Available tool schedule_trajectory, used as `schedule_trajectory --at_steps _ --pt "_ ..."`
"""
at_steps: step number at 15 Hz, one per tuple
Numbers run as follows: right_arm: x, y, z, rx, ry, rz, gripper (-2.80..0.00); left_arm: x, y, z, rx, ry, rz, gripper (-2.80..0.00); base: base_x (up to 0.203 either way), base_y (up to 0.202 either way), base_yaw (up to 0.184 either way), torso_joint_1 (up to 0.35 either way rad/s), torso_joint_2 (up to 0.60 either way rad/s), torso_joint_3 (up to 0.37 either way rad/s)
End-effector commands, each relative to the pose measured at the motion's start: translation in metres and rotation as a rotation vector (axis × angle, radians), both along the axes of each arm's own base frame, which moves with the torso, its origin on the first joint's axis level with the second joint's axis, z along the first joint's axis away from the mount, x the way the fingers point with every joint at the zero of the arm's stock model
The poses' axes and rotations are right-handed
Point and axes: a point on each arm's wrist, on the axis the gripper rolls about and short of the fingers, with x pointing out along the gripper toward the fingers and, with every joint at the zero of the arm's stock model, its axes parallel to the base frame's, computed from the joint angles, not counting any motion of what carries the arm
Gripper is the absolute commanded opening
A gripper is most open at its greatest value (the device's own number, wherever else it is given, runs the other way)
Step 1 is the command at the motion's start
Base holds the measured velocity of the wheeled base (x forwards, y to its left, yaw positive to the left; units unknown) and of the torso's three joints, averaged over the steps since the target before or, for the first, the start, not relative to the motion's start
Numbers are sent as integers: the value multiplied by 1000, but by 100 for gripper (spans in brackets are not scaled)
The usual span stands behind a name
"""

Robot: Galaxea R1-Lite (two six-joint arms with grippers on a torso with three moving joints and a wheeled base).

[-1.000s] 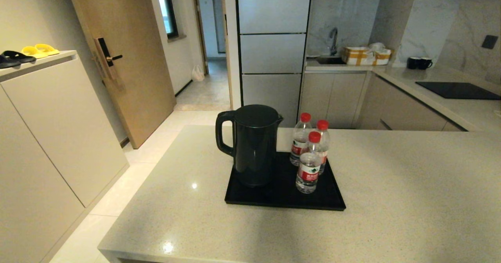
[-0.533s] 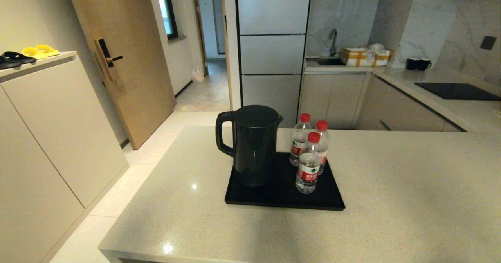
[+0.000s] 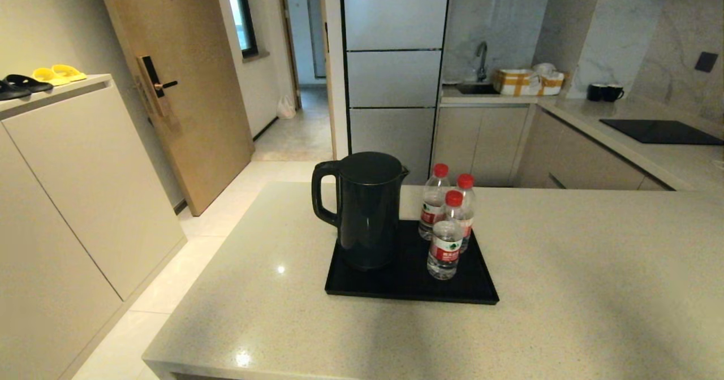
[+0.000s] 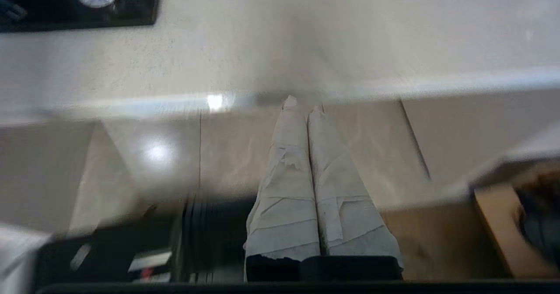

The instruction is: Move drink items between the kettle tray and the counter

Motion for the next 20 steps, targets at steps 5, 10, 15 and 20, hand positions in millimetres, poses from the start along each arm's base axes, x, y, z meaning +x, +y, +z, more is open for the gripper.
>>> schedule_trajectory --at_steps 5,10,15,20 --pt "67 2 -35 -29 -540 113 -280 0 0 0 1 1 2 -280 0 0 0 0 0 0" --pt "72 5 -61 -30 -355 228 -280 0 0 0 1 2 2 -280 0 0 0 0 0 0" --pt "72 5 -65 5 -320 218 -280 0 0 0 1 1 2 -280 0 0 0 0 0 0" --pt "72 5 -64 23 -325 213 -280 0 0 0 1 2 2 -280 0 0 0 0 0 0"
